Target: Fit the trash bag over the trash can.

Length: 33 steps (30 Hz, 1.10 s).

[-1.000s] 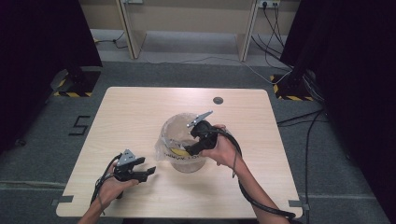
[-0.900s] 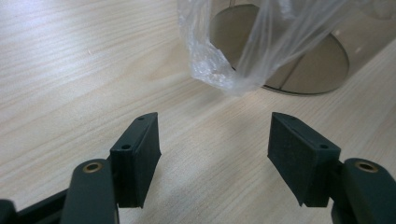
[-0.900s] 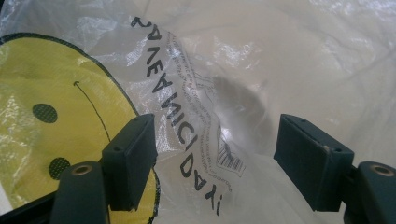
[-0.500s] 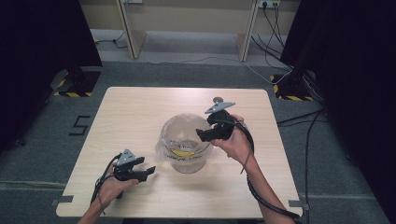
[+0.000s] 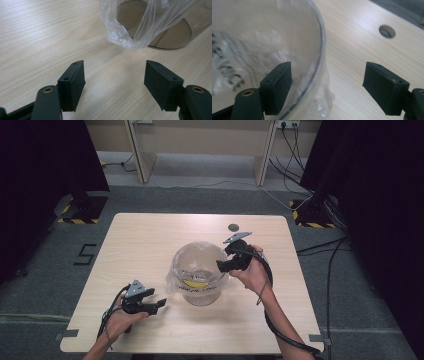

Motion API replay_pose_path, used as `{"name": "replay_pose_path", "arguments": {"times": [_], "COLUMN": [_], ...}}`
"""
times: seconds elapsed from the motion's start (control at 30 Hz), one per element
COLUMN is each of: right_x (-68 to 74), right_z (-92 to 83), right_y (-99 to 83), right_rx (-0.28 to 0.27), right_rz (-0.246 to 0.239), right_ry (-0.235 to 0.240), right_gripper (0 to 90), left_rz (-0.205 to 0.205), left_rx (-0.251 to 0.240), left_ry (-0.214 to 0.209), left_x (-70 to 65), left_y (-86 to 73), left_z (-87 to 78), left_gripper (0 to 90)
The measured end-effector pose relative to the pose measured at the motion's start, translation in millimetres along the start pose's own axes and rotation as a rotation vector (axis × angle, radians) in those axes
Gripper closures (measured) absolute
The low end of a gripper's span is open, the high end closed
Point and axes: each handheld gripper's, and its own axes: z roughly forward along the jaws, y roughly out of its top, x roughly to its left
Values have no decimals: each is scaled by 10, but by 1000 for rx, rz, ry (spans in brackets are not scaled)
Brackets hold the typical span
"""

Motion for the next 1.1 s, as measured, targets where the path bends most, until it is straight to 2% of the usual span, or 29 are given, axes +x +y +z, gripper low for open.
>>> {"name": "replay_pose_path", "arguments": {"times": [0.07, 0.17, 0.23, 0.37, 0.5, 0.7, 0.8, 1.03, 1.1], "right_x": [-30, -110, -174, -299, -451, -582, -613, -589, -569], "right_z": [-84, -193, -239, -279, -310, -333, -315, -267, -255], "right_y": [20, 24, -3, -97, -257, -549, -689, -893, -933], "right_rx": [-57, -130, -156, -191, -227, -248, -253, -253, -241], "right_rz": [32, 50, 70, 123, 177, 217, 235, 255, 243], "right_ry": [28, 4, 4, 42, 51, 60, 59, 68, 63], "right_gripper": [236, 236, 236, 229, 208, 173, 173, 169, 168], "left_rz": [-1, -1, 1, 11, 17, 16, 18, 67, 64], "left_rx": [-3, -4, 1, 11, 8, 24, 68, 97, 96], "left_ry": [2, 5, -1, -2, 9, 42, 61, 86, 84], "left_x": [5, 8, 8, -11, -7, 30, 27, -20, -18], "left_y": [4, 5, -4, -9, -10, -35, -58, -61, -62], "left_z": [-5, -15, -8, -4, -13, -21, 15, 26, 26], "left_gripper": [323, 322, 320, 301, 280, 238, 199, 149, 146]}}
